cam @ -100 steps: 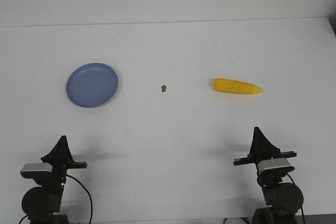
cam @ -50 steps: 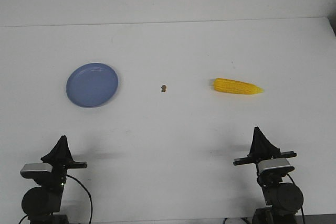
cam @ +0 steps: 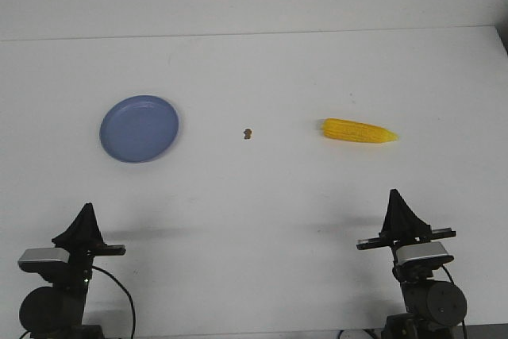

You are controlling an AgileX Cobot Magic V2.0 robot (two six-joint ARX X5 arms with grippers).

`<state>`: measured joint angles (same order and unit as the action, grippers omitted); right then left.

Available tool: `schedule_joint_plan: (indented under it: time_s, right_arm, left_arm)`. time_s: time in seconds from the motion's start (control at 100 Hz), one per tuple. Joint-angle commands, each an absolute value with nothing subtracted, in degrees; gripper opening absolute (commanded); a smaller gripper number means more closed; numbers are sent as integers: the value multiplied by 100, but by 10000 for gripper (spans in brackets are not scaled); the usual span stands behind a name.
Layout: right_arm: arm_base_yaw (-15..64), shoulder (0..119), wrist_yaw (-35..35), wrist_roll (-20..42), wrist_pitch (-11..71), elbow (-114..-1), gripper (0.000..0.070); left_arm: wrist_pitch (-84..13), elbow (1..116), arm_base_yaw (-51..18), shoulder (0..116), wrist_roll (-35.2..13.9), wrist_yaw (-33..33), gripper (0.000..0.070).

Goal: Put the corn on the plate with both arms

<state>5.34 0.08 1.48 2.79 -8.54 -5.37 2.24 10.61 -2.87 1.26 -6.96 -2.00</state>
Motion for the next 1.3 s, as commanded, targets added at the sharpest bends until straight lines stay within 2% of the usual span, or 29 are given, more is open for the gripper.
schedule_joint_plan:
  time_s: [0.0,0.3,0.52,0.71,0.84,1.29]
  right_arm:
    - [545,16,148,257,-462,-880,13]
    - [545,652,148,311,1474,-2510,13]
    - [545,1778,150,351,3103,-4029,13]
    - [545,2770,152,353,4388,-5133,12]
    - [545,3164,156,460,4672,-5446,13]
    - [545,3221,154,517,4670,-5481,17]
  left_arm:
    - [97,1345,-287,252,-766,-213,12]
    - [-1072,3173,-285,1551,-864,-215,12]
    - [-2585,4766,-285,2797,-864,-215,12]
    - [-3540,5653,-285,3476,-847,-215,12]
    - [-3662,5808,-285,3634,-845,-211,12]
    - [-4069,5808,-292,3629,-823,-19,19]
